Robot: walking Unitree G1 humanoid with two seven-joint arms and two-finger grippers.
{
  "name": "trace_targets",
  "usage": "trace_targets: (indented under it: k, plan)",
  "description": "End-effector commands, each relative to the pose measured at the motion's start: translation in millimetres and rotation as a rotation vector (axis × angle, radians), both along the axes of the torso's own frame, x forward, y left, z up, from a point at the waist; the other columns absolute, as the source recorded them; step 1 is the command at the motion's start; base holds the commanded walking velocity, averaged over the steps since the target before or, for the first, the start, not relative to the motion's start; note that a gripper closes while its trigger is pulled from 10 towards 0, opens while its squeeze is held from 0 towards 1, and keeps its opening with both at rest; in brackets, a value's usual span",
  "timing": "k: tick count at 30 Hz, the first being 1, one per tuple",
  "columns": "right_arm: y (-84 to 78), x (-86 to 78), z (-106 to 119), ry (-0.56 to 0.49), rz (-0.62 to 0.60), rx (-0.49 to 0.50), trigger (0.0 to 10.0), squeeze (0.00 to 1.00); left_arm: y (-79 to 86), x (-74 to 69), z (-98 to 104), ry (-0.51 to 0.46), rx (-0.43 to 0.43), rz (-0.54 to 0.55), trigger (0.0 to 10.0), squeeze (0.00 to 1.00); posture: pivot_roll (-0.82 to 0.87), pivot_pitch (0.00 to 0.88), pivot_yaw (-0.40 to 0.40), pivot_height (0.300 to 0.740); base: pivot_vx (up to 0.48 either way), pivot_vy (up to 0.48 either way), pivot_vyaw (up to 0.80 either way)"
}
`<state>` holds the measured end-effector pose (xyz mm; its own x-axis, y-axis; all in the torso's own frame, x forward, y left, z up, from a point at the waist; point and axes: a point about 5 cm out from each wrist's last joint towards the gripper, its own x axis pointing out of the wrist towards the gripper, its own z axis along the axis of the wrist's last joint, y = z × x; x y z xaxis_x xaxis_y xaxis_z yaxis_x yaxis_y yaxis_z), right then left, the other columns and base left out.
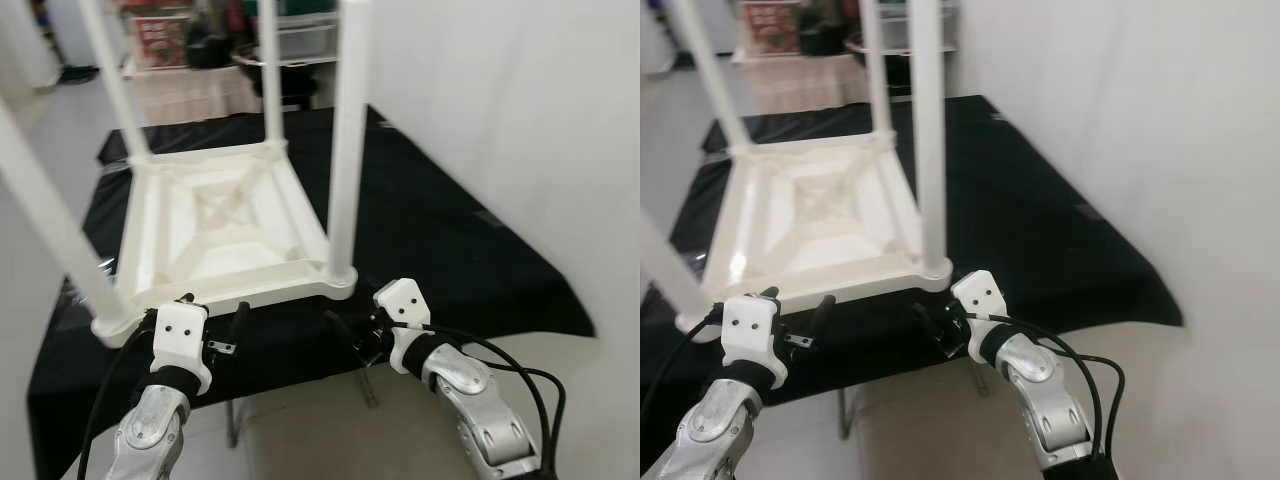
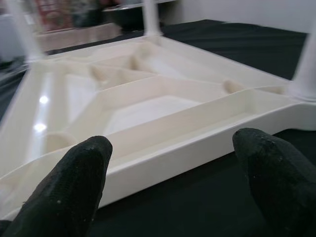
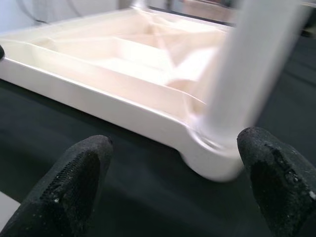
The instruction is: Building children table
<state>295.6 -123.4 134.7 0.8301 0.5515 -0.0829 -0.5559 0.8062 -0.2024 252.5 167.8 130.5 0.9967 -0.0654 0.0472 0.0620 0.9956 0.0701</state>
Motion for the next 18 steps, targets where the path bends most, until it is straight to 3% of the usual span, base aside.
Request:
trace_targets:
  k: [1,14,18]
  plan:
    - [0.9,0.7,-2.0,0.007,0.007,0.008,10.0,0.00,1.0,-0.7,-5.9,0.031,0.003,0.000,10.0,0.00,-0.05,0.062,-0.008,0.740,0.000,0.000,0.80]
    - [-0.4,3.3,-2.9,0.025,-0.016,0.050,10.0,0.00,4.8,1.5,-4.8,0.029,0.007,0.009,10.0,0.00,-0.05,0.064,-0.001,0.740,0.000,0.000,0.80]
    - [-0.8,3.2,-2.1,0.018,-0.023,0.055,10.0,0.00,3.5,2.4,-5.0,0.037,0.009,-0.014,10.0,0.00,-0.05,0.064,0.000,0.740,0.000,0.000,0.00]
